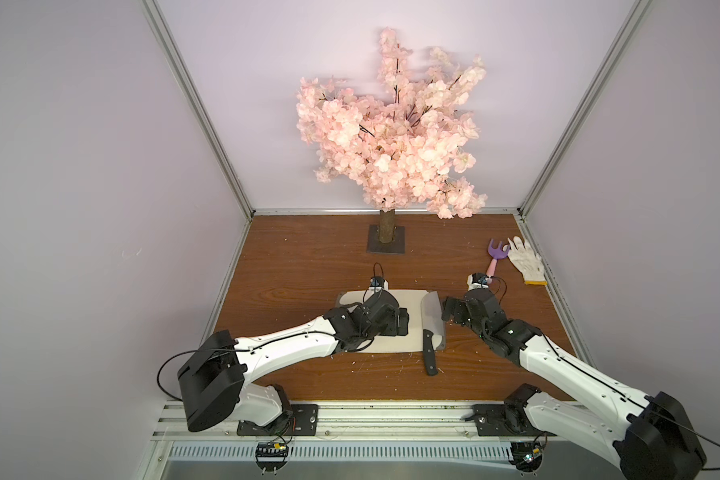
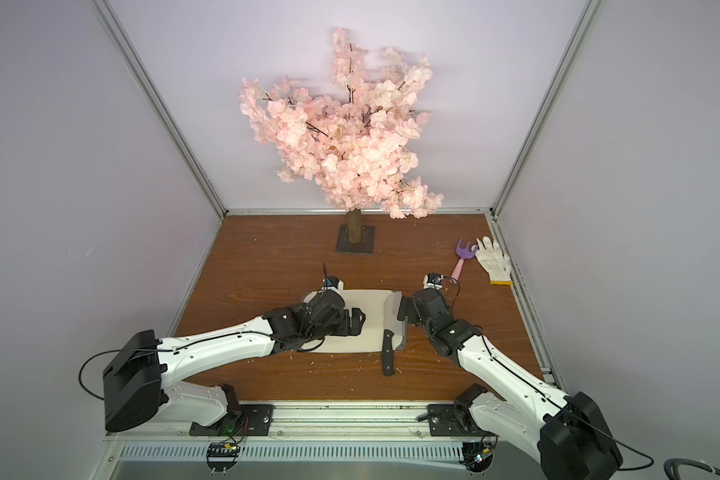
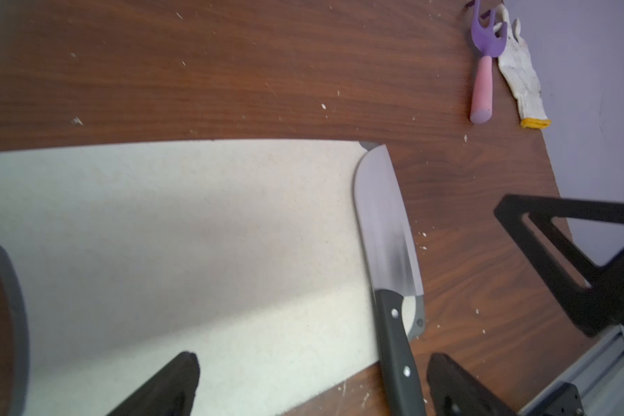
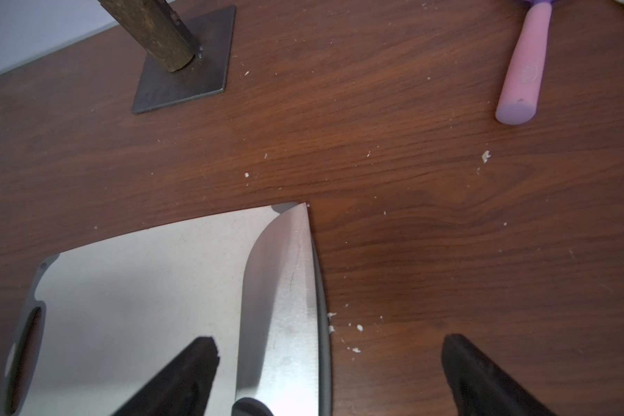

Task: Align the knife with the edge of the cutting board
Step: Place the knife at the edge of the cutting board, then adjust the knife at the edge of the cutting board.

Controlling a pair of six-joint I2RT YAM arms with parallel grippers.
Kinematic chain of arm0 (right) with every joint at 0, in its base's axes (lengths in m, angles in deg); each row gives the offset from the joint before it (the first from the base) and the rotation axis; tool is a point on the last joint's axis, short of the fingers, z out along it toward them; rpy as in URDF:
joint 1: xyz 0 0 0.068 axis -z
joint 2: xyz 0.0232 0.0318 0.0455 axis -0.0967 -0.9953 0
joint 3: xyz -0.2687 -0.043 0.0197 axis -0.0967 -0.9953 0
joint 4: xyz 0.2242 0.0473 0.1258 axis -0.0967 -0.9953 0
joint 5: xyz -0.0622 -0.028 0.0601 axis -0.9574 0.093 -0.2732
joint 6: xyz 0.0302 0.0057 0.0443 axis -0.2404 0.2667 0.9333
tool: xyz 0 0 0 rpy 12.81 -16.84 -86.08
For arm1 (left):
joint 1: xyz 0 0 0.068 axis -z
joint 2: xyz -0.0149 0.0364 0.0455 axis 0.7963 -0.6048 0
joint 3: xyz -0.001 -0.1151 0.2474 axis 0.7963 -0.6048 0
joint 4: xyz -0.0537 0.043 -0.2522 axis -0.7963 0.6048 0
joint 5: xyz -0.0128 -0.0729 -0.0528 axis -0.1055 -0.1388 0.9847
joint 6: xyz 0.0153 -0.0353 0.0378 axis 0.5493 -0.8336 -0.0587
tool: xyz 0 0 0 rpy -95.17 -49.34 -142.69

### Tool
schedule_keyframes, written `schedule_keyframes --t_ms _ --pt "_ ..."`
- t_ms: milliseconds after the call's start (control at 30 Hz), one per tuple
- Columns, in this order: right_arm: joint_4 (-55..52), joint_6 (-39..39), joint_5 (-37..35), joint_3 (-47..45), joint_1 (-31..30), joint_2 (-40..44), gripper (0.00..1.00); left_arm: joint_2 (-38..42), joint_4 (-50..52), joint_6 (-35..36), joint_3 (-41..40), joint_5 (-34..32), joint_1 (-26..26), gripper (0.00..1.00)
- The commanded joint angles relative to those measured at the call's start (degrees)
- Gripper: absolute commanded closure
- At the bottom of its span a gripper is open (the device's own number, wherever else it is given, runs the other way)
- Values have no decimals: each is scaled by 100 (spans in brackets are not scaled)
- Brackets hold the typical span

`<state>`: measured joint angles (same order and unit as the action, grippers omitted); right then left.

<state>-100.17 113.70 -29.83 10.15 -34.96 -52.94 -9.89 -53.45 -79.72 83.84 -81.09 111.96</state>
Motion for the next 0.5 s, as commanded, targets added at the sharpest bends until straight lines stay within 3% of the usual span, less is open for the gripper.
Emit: schedule_keyframes --t_ms 0,267,467 --pt "183 -308 429 -191 313 143 1 20 209 -608 85 -389 422 0" --pt "436 -598 805 -606 946 243 1 -1127 747 -1384 783 -629 1387 0" --pt "542 -780 958 -663 1543 159 1 -1915 875 -1720 1318 -560 1639 0"
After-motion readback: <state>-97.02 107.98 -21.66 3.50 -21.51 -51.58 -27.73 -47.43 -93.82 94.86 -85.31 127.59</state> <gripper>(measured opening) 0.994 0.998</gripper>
